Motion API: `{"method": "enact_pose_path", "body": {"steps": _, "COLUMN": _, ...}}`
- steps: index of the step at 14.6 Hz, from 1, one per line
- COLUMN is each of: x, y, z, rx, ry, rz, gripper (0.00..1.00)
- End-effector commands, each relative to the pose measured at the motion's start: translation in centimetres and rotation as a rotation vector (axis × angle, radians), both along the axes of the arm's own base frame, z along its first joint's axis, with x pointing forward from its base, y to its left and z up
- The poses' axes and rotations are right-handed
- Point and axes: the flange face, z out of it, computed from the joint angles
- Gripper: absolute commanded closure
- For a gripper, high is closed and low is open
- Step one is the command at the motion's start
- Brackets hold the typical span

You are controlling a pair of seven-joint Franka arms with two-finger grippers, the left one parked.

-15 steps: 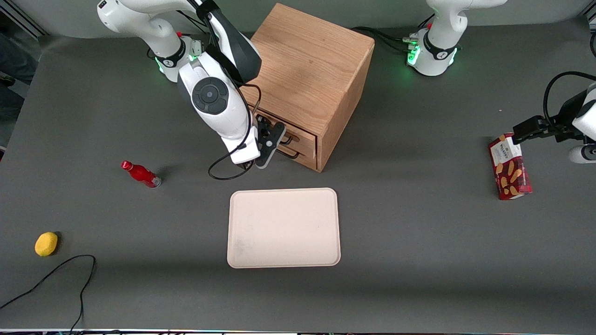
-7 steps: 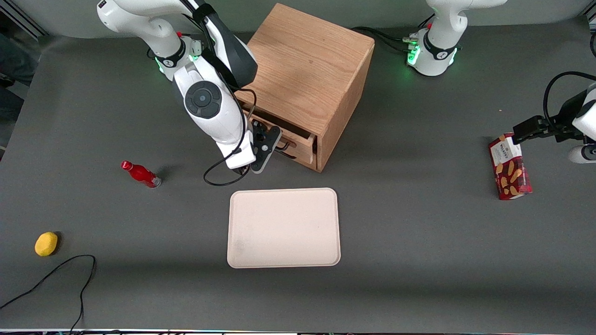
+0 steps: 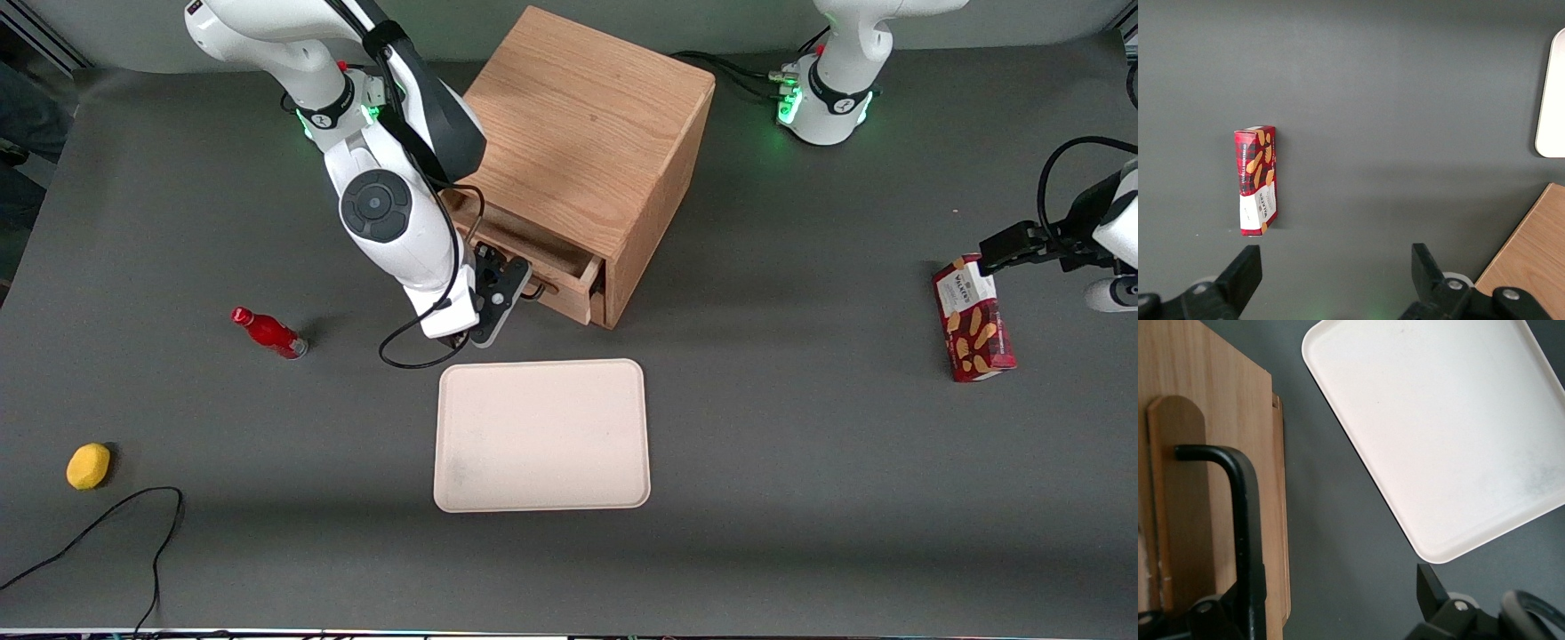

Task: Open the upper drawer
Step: 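Pull the upper drawer outward by its handle with the right gripper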

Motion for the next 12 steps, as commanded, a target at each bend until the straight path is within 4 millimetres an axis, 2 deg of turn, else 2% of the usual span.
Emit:
{"method": "enact_pose_path", "body": {"steps": 1, "x": 1.6, "y": -0.6, "z": 0.3, "rx": -0.005, "ry": -0.02, "rz": 0.01, "gripper": 0.0}}
{"method": "enact_pose_path", "body": {"steps": 12, "x": 4.8, "y": -2.7, "z": 1.1, "rx": -0.012, "ry": -0.003, "rz": 0.003, "gripper": 0.0}}
